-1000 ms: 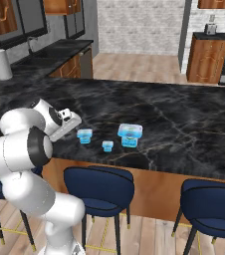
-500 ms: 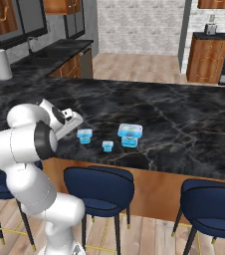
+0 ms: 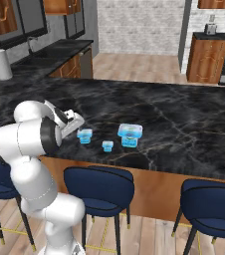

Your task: Stack the yogurt containers by placing the smaller containers on top of the larger containers.

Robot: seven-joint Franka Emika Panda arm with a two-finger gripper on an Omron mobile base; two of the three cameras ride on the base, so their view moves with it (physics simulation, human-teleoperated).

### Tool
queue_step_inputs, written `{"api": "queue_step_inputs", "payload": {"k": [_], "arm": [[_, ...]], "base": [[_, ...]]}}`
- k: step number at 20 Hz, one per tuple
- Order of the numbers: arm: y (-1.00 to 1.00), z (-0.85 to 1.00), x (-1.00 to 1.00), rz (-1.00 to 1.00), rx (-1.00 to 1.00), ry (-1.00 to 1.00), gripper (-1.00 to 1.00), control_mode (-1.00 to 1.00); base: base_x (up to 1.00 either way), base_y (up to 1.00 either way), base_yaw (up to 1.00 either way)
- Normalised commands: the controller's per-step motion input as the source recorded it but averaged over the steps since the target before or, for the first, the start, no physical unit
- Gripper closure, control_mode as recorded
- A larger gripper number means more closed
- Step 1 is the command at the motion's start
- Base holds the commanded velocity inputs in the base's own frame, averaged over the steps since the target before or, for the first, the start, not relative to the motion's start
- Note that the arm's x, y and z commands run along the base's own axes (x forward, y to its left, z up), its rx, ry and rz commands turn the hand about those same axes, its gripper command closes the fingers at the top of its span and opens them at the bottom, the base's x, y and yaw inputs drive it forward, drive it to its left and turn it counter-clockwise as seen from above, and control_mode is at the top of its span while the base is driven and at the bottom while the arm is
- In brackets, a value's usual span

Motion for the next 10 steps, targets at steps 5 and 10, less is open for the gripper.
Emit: {"api": "queue_step_inputs", "payload": {"k": [5,10], "arm": [[0.00,-0.13,0.10,0.00,0.00,0.00,-1.00,-1.00],[0.00,-0.08,0.08,0.00,0.00,0.00,-1.00,-1.00]], "base": [[0.00,0.00,0.00],[0.00,0.00,0.00]]}}
